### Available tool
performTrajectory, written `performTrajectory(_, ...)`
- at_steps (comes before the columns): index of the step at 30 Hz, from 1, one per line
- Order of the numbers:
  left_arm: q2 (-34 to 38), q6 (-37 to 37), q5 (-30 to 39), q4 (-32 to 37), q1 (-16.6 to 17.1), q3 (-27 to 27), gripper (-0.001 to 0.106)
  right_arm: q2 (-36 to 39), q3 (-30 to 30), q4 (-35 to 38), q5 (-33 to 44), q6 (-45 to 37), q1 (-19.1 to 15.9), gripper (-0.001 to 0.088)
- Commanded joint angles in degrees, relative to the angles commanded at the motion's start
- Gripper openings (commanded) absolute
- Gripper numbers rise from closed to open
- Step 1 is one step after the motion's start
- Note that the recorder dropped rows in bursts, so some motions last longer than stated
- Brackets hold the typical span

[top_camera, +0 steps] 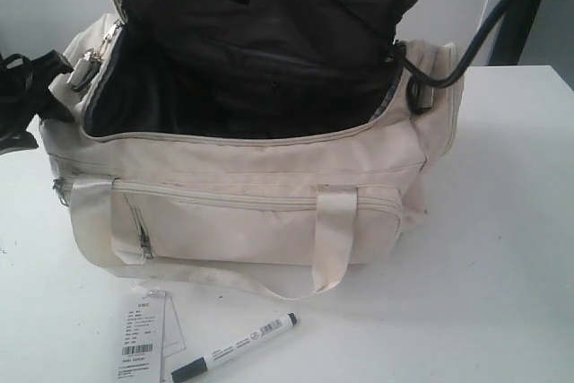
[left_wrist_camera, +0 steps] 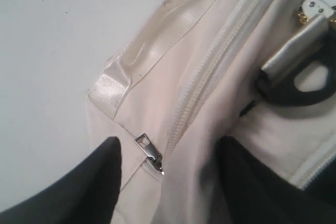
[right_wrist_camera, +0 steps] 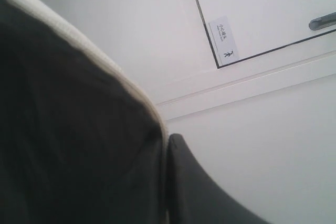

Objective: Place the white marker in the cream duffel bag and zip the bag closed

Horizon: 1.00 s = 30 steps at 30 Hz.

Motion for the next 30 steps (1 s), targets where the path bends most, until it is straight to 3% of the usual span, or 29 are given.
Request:
performTrajectory(9, -7.52, 1.32, 0.33, 16.87, 0.00, 0.00, 0.064, 0.16, 0.00, 0.00, 0.22, 0.00, 0.00, 0.0000)
performTrajectory(14, -13.03, 2.50, 7.44, 26.25, 0.00, 0.00, 0.061, 0.16, 0.00, 0.00, 0.22, 0.00, 0.00, 0.0000)
performTrajectory(17, -16.47, 6.52, 11.64, 26.13, -0.11, 0.12, 0.051, 0.16, 0.00, 0.00, 0.22, 0.00, 0.00, 0.0000)
performTrajectory(19, -20.23, 8.62, 14.06, 25.29, -0.11, 0.96, 0.035, 0.16, 0.00, 0.00, 0.22, 0.00, 0.00, 0.0000)
performTrajectory(22, -25.58, 14.76, 12.81, 21.50, -0.23, 5.71, 0.000, 0.16, 0.00, 0.00, 0.22, 0.00, 0.00, 0.0000)
performTrajectory(25, -29.00, 21.78, 11.54, 15.78, -2.83, 9.81, 0.000, 0.16, 0.00, 0.00, 0.06, 0.00, 0.00, 0.0000)
performTrajectory(30, -32.37, 36.06, 14.82, 8.23, -13.63, 11.42, 0.000, 0.16, 0.00, 0.00, 0.06, 0.00, 0.00, 0.0000)
